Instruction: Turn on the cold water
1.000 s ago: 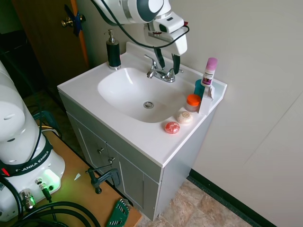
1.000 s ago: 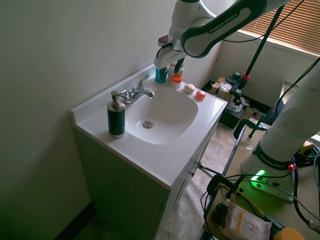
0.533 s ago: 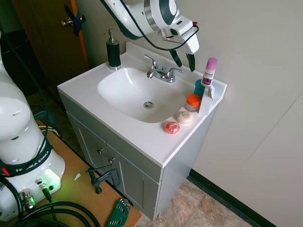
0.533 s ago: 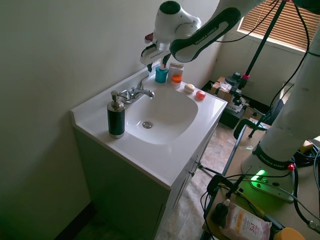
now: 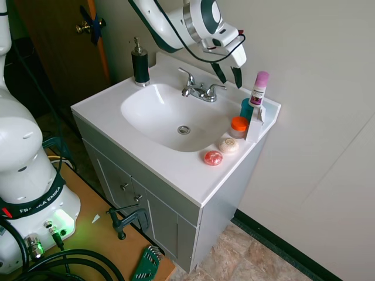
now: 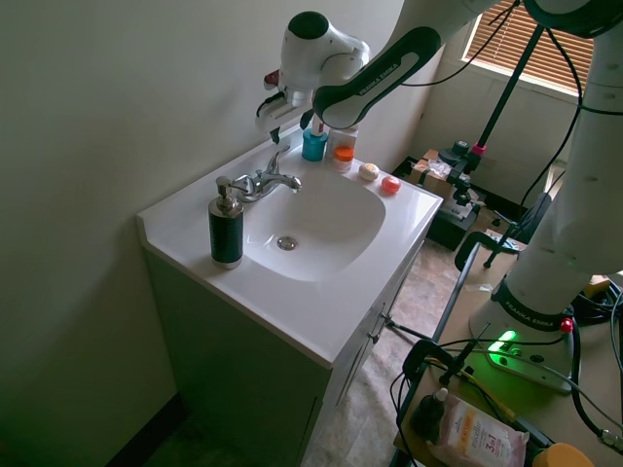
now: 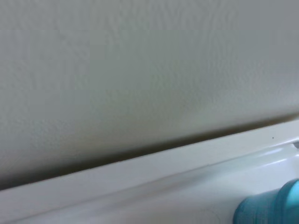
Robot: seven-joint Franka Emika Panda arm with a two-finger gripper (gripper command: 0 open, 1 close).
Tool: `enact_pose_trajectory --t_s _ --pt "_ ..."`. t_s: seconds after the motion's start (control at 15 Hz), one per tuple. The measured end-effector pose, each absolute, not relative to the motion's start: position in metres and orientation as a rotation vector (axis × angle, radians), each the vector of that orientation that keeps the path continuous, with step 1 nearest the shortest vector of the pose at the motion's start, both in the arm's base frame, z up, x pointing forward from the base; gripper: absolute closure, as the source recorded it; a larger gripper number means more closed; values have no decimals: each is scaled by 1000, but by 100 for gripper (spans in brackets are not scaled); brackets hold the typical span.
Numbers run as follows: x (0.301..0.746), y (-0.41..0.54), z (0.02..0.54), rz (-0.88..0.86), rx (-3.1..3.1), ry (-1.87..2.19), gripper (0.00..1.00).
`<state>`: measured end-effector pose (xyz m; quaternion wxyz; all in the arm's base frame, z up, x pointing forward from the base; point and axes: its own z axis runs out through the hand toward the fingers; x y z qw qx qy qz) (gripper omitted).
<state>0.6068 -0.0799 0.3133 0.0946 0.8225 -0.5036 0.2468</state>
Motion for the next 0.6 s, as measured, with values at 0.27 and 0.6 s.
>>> enact_pose_trajectory --t_s 0.27,0.6 --pt "590 -82 298 670 2443 -1526 0" --pt "533 -64 299 557 2516 -1550 0"
